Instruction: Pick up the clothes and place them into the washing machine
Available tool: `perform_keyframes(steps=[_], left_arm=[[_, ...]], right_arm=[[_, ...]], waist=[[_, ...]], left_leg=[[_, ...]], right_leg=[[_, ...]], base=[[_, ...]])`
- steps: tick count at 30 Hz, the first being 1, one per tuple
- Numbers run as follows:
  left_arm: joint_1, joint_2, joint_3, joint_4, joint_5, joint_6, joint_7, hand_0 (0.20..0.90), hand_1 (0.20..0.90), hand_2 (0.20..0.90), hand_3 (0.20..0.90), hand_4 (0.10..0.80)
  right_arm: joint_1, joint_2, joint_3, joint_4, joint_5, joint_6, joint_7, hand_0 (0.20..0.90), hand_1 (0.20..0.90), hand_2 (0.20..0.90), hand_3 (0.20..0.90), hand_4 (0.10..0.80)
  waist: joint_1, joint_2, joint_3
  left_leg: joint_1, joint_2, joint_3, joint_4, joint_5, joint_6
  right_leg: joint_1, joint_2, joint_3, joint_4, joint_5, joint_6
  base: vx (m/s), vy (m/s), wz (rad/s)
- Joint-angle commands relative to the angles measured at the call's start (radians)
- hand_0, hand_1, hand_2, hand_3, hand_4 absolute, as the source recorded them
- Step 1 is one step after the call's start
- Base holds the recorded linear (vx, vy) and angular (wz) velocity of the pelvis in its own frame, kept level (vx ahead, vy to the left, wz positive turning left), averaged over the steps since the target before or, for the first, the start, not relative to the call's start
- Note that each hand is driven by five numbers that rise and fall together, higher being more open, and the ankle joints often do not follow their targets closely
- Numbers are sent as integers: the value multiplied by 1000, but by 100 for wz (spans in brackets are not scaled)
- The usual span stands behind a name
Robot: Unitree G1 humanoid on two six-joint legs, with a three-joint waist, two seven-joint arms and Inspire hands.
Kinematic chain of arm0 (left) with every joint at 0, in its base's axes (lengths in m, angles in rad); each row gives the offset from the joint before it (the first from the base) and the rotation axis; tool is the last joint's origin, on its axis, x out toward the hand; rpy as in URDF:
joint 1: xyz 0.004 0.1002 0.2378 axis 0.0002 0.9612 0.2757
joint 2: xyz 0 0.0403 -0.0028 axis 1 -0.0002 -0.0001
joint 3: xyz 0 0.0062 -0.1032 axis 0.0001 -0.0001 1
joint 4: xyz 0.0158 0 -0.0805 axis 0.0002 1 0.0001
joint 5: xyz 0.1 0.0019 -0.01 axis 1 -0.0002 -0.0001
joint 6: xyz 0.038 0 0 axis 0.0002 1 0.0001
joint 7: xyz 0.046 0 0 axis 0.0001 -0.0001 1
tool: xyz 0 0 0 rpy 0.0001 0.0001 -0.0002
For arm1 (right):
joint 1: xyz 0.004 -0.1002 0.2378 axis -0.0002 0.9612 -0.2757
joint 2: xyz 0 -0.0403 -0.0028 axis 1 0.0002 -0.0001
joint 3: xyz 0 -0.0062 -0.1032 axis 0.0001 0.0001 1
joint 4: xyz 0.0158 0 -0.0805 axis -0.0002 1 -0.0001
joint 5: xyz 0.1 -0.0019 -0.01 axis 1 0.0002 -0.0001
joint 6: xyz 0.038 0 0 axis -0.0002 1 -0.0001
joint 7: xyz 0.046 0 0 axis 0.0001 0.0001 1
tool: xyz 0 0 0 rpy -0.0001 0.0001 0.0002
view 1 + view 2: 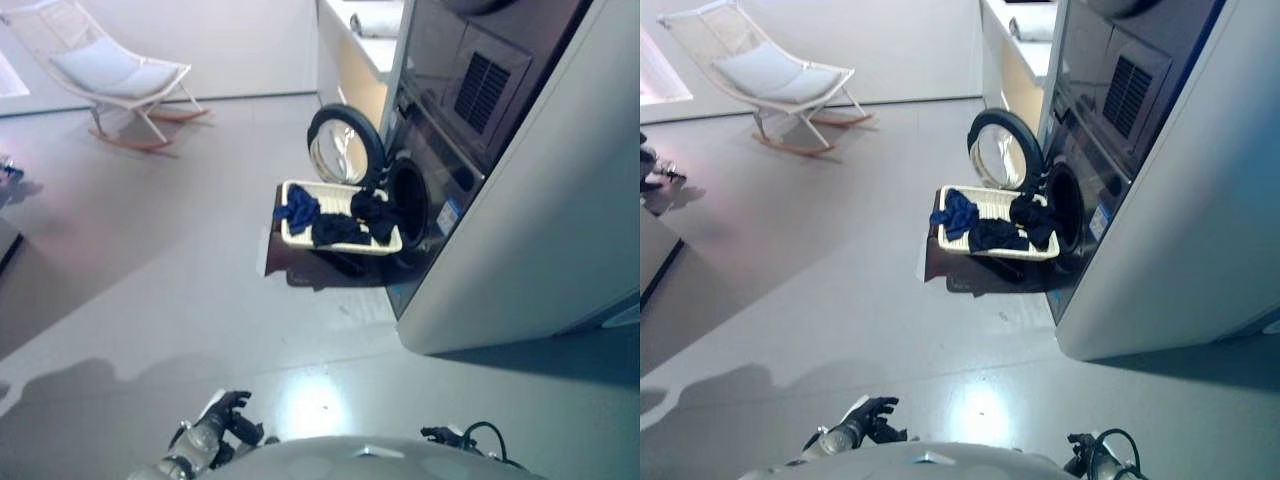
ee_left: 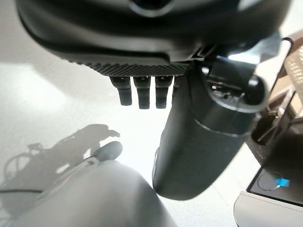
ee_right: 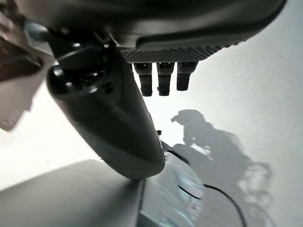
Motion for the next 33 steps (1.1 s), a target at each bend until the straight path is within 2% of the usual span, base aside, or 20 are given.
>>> perform_keyframes(steps=[1,2,3,5,6,8,9,11,12,14,17,18,20,23,25,27,29,30,31,33], left_arm=[[15,2,42,40,-22,-9,24,900,900,900,900,800],[23,2,45,50,-21,-10,26,900,900,900,900,800],[27,0,42,57,-19,-11,31,900,900,900,900,800],[37,-1,44,69,-24,-10,35,900,900,900,900,800],[43,-2,47,77,-24,-9,35,900,900,900,900,800],[67,1,68,88,-27,-5,32,900,900,900,900,800],[76,3,83,91,-29,-4,30,900,900,900,900,800],[84,18,89,95,-28,-4,33,900,900,900,900,800],[79,23,87,92,-24,-4,34,900,900,900,900,800],[62,37,85,71,-24,-8,37,900,900,900,900,800],[36,51,63,22,-31,-21,43,900,900,900,900,800],[22,55,49,5,-33,-25,44,900,900,900,900,800],[-2,64,44,-4,-37,-27,57,900,900,900,900,800],[-11,62,55,8,-64,-21,63,900,900,900,900,800],[-5,53,58,24,-65,-18,57,900,900,900,900,800],[3,43,58,52,-59,-17,47,900,900,900,900,800],[17,35,64,82,-40,-13,36,900,900,900,900,800],[20,36,63,87,-35,-13,33,900,900,900,900,800],[22,36,61,91,-32,-15,25,900,900,900,900,800],[31,36,61,92,-26,-19,18,900,900,900,900,800]], right_arm=[[-49,-9,15,34,24,-23,-19,900,900,900,900,800],[-52,-13,16,31,25,-25,-23,900,900,900,900,800],[-55,-15,18,28,27,-26,-25,900,900,900,900,800],[-60,-14,22,26,33,-28,-33,900,900,900,900,800],[-66,-9,23,27,38,-27,-35,900,900,900,900,800],[-59,-3,20,30,44,-28,-31,900,900,900,900,800],[-57,2,17,33,40,-28,-26,900,900,900,900,800],[-51,16,20,38,36,-26,-26,900,900,900,900,800],[-50,21,13,40,39,-25,-25,900,900,900,900,800],[-45,27,12,44,43,-25,-23,900,900,900,900,800],[-45,37,22,23,48,-29,-24,900,900,900,900,800],[-53,37,21,-4,57,-35,-27,900,900,900,900,800],[-73,43,27,-39,64,-40,-29,900,900,900,900,800],[-86,53,39,-73,63,-42,-32,900,900,900,900,800],[-84,52,39,-75,59,-41,-32,900,900,900,900,800],[-79,45,27,-58,54,-37,-34,900,900,900,900,800],[-71,42,12,-30,37,-28,-35,900,900,900,900,800],[-68,39,10,-21,30,-25,-33,900,900,900,900,800],[-61,35,6,-6,18,-19,-34,900,900,900,900,800],[-41,28,-11,20,4,-8,-32,900,900,900,900,800]], waist=[[28,-29,-3],[38,-19,-8],[45,-12,-7],[61,-8,-1],[65,-6,-5],[88,-10,-19],[100,-9,-39],[102,-27,-68],[100,-39,-76],[97,-59,-91],[94,-87,-131],[89,-91,-129],[76,-71,-113],[59,-44,-92],[50,-31,-84],[41,-18,-76],[28,-40,-67],[18,-43,-56],[7,-44,-53],[-3,-42,-43]], left_leg=[[-134,-74,6,7,27,58],[-161,-59,-27,-75,52,63],[-178,-55,-23,-120,74,59],[-234,-41,-4,-188,110,42],[-263,-30,36,-216,117,34],[-260,-15,73,-223,136,34],[-236,-11,65,-224,146,41],[-213,-2,73,-221,185,35],[-207,-2,88,-188,182,47],[-190,-28,104,-158,163,65],[-157,-82,107,-168,131,89],[-139,-101,111,-169,113,106],[-99,-104,119,-171,86,125],[-24,-94,122,-187,58,129],[19,-87,113,-196,37,122],[53,-84,97,-205,15,118],[94,-104,83,-208,-15,112],[118,-109,74,-213,-25,111],[132,-116,62,-213,-37,112],[168,-120,41,-206,-68,110]], right_leg=[[-46,8,17,116,-40,21],[-36,21,38,110,-50,23],[-21,24,46,106,-62,24],[10,26,57,97,-83,27],[39,22,65,87,-99,34],[97,15,95,71,-116,45],[119,13,106,72,-130,55],[150,6,110,84,-144,60],[164,-2,111,97,-140,67],[163,-16,112,123,-85,83],[146,-49,134,163,76,119],[120,-68,147,251,147,129],[47,-75,136,403,218,121],[-30,-94,56,440,154,104],[-43,-111,4,352,80,95],[-102,-97,6,260,32,92],[-137,-93,7,78,88,105],[-141,-82,33,29,113,112],[-175,-72,71,-2,148,119],[-210,-74,66,-24,189,132]], base=[[302,18,45],[318,45,25],[298,62,17],[310,74,2],[400,101,-7],[476,139,-11],[504,166,-42],[485,184,-73],[450,202,-69],[377,196,-51],[334,209,-33],[262,245,-14],[238,263,-17],[264,189,-6],[285,79,-10],[293,17,0],[336,-41,14],[333,-33,5],[326,-39,15],[321,-78,50]])
